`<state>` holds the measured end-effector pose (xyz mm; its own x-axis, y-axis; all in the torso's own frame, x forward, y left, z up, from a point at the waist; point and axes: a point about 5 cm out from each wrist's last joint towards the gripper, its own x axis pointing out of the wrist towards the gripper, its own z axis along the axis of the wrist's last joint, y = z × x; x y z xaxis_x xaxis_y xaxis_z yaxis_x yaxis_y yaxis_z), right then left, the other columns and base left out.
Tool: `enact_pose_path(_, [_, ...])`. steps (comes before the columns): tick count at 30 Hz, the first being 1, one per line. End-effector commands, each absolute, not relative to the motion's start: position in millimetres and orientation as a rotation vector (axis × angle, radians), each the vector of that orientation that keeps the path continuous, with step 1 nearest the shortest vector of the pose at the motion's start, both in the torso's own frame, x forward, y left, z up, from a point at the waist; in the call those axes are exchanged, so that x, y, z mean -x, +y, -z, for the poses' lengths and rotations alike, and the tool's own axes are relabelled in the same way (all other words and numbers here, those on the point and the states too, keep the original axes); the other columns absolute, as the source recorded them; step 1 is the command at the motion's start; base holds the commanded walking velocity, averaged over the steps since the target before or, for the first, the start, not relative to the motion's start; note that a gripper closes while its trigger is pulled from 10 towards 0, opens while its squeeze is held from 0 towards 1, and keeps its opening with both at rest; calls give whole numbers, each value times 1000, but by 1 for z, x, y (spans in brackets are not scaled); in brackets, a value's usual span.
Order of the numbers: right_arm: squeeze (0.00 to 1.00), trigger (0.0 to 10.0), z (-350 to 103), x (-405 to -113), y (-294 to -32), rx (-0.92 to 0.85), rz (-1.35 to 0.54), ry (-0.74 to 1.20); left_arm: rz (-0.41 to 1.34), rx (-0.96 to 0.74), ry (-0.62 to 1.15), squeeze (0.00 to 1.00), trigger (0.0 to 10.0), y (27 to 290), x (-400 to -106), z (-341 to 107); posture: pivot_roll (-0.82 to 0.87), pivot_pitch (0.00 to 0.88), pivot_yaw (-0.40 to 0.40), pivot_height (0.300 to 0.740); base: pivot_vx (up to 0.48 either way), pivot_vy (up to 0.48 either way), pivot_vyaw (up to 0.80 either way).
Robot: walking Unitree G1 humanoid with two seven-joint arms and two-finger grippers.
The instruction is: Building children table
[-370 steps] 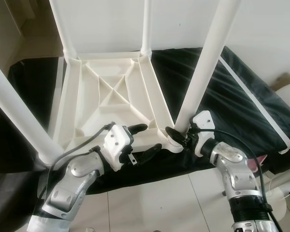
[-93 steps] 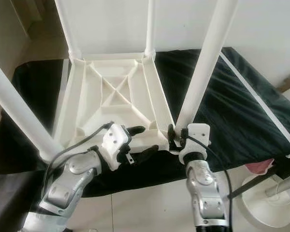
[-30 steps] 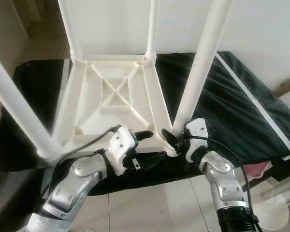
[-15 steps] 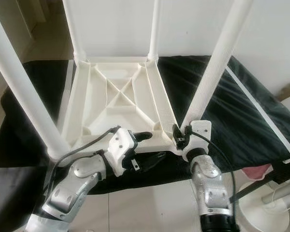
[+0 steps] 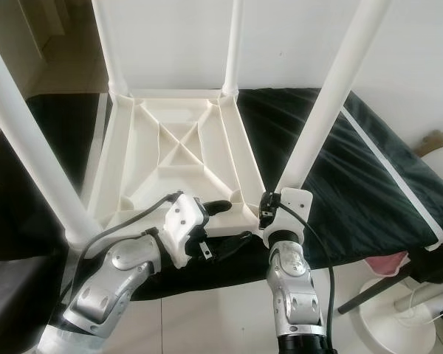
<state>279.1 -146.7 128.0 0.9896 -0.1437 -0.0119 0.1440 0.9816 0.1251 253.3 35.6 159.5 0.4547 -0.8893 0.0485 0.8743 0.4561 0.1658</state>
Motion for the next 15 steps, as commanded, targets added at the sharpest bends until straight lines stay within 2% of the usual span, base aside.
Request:
enact_pose_path(1, [0, 10000, -116, -274, -139, -190, 159, 67, 1107, -126, -137, 0, 10000, 35, -254, -159, -15, 7, -64, 740, 0, 0, 0])
enact_pose_path(6, [0, 10000, -117, -273, -137, -170, 171, 57, 1111, -129, -135, 0, 10000, 35, -253, -158, -14, 9, -65, 740, 0, 0, 0])
enact_pose_path(7, [1000, 10000, -118, -273, -137, -171, 159, 48, 1110, -128, -139, 0, 10000, 35, -253, -159, -12, 11, -67, 740, 0, 0, 0])
enact_pose_path(15, [1000, 10000, -121, -273, -140, -157, 114, 7, 1090, -110, -158, 0, 10000, 37, -254, -161, -9, 21, -73, 740, 0, 0, 0])
